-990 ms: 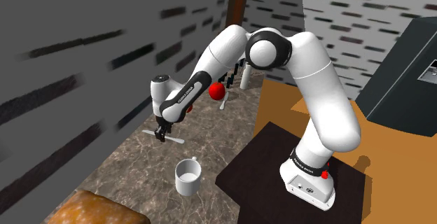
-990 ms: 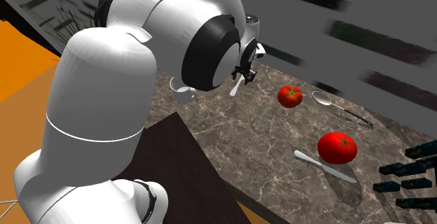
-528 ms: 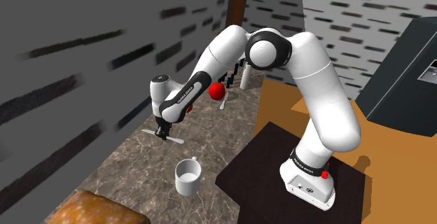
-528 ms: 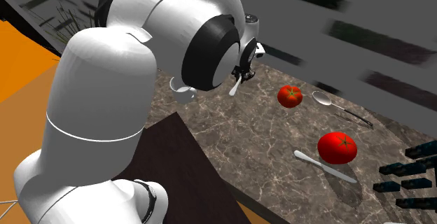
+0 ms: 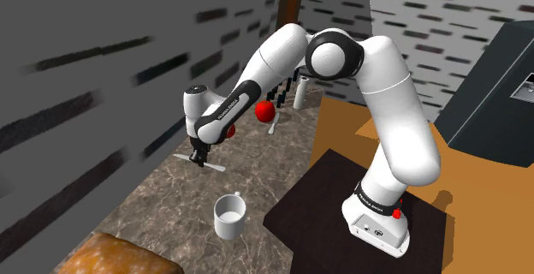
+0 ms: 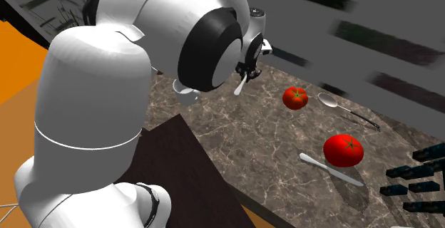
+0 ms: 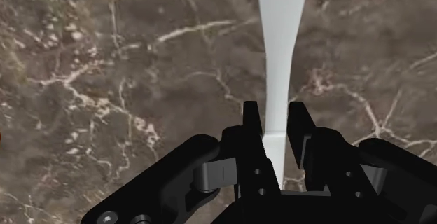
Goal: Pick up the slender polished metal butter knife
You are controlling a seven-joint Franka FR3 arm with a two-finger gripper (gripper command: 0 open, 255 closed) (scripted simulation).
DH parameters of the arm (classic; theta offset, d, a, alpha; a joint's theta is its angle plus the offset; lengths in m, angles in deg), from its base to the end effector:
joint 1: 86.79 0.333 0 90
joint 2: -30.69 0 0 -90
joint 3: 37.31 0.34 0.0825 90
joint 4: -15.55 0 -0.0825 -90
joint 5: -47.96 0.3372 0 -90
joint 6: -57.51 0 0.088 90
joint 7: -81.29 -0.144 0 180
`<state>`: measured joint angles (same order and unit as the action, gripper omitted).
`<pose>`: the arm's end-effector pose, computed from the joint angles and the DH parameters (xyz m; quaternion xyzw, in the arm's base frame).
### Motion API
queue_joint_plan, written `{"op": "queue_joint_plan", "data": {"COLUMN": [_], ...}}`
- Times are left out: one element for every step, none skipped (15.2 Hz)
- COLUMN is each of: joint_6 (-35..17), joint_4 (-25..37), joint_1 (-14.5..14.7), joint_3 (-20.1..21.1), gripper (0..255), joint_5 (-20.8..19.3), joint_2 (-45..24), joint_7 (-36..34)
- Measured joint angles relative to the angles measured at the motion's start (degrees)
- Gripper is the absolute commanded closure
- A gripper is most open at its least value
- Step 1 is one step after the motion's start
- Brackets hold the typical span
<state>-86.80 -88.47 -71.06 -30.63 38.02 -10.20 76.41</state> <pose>0.5885 0.2348 0.1652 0.9781 0.2080 0.0019 0.0122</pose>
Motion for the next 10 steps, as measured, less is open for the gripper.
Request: {"op": "queue_joint_plan", "data": {"joint_6": [0.7, 1.1, 1.5, 1.9, 2.3, 2.8, 3.3, 3.8, 4.4, 4.7], "joint_4": [0.0, -0.3, -0.5, -0.5, -1.1, -1.2, -1.2, -1.4, -1.3, -1.3], "joint_1": [-0.1, -0.2, -0.3, -0.2, -0.4, -0.5, -0.6, -0.6, -0.7, -0.7], "joint_3": [0.1, 0.2, 0.3, 0.4, 0.5, 0.6, 0.7, 0.8, 0.9, 0.9], "gripper": [255, 255, 255, 255, 255, 255, 255, 255, 255, 255], "joint_5": [0.1, 0.2, 0.3, 0.4, 0.5, 0.6, 0.7, 0.8, 1.0, 1.0], "joint_2": [0.7, 1.4, 2.0, 2.4, 3.4, 4.0, 4.5, 5.2, 5.7, 6.0], "joint_7": [0.1, 0.2, 0.3, 0.3, 0.4, 0.5, 0.6, 0.6, 0.7, 0.7]}}
